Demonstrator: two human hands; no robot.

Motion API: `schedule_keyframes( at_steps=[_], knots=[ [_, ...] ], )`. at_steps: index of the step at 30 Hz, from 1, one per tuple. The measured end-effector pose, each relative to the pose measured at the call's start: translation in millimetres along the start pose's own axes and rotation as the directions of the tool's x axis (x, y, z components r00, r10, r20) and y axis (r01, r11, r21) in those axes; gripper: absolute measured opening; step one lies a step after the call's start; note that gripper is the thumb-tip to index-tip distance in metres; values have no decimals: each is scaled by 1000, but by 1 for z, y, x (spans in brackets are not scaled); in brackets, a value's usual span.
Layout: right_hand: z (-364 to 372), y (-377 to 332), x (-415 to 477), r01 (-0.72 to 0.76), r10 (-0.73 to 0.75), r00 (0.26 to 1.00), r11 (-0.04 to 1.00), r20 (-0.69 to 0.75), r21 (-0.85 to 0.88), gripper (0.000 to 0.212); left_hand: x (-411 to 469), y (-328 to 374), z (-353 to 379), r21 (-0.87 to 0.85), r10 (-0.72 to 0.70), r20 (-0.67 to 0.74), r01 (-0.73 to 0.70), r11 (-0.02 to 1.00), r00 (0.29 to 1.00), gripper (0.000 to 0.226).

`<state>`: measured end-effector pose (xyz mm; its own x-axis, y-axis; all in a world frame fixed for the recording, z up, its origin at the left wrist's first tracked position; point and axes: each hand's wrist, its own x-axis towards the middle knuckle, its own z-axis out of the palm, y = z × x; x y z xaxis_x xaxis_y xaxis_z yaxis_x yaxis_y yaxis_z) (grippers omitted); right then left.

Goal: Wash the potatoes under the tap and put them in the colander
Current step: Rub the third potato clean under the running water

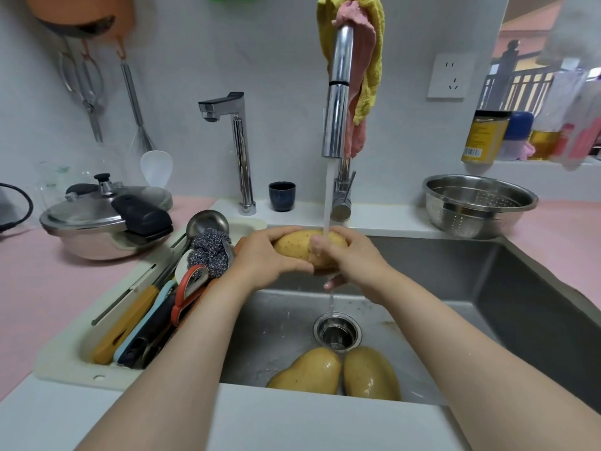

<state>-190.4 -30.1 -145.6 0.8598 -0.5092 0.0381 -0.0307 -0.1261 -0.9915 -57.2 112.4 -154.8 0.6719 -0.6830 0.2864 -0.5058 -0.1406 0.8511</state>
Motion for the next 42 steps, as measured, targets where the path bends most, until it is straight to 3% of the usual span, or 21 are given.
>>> schedule_keyframes(
  at_steps=[3, 6, 9, 13, 17, 21, 25, 30, 32, 34, 35, 38, 40, 42],
  knots=[
    [-3, 4, 3, -24, 13, 998, 983, 59, 184, 46, -2, -3, -5, -37, 2, -5, -2, 999, 1000, 78],
    [2, 4, 5, -11, 9, 1000, 956, 8, 293, 39, -3, 0, 0, 84, 39, 24, -41, 996, 999, 93],
    [10, 2, 4, 56, -42, 997, 963, -59, 262, 27, -7, 9, 4, 130, 0, 60, -8, 992, 998, 93],
    [18, 3, 2, 88, -71, 993, 977, -93, 194, 22, -10, 14, 2, -3, -25, 100, 25, 1000, 995, 63],
    [13, 2, 3, 45, -43, 999, 983, -16, 179, 34, -12, 13, -1, -143, -74, 153, 96, 985, 985, 57],
    [5, 2, 2, 10, -16, 999, 983, 30, 186, 34, -10, 15, 2, -181, -123, 210, 162, 970, 970, 55],
    [11, 3, 5, 38, -25, 995, 991, -100, 131, 33, -10, 16, 19, -118, -163, -12, 161, 980, 987, 59],
    [21, -6, -1, 136, -126, 978, 989, -164, 54, 24, -8, 31, 24, -353, -324, -168, 250, 902, 931, 33],
    [21, -7, -2, 156, -150, 986, 983, -74, 92, 27, -6, 33, 21, -521, -493, -82, 384, 762, 866, 25],
    [20, -6, -3, 170, -180, 982, 972, 54, 161, 25, -10, 34, 18, -607, -583, 161, 546, 578, 796, 20],
    [19, -6, -4, 170, -192, 976, 967, 103, 192, 23, -10, 31, 17, -583, -590, 261, 612, 535, 764, 24],
    [22, -10, -4, 218, -221, 975, 969, 14, 113, 4, -10, 20, 19, -494, -550, 389, 671, 552, 739, 44],
    [23, -11, -2, 214, -207, 971, 975, -120, 54, 14, -12, 21, 23, -462, -489, 425, 647, 606, 762, 54],
    [21, -9, 3, 135, -103, 964, 984, -244, 118, 25, -15, 23, 28, -454, -405, 435, 584, 673, 804, 59]
  ],
)
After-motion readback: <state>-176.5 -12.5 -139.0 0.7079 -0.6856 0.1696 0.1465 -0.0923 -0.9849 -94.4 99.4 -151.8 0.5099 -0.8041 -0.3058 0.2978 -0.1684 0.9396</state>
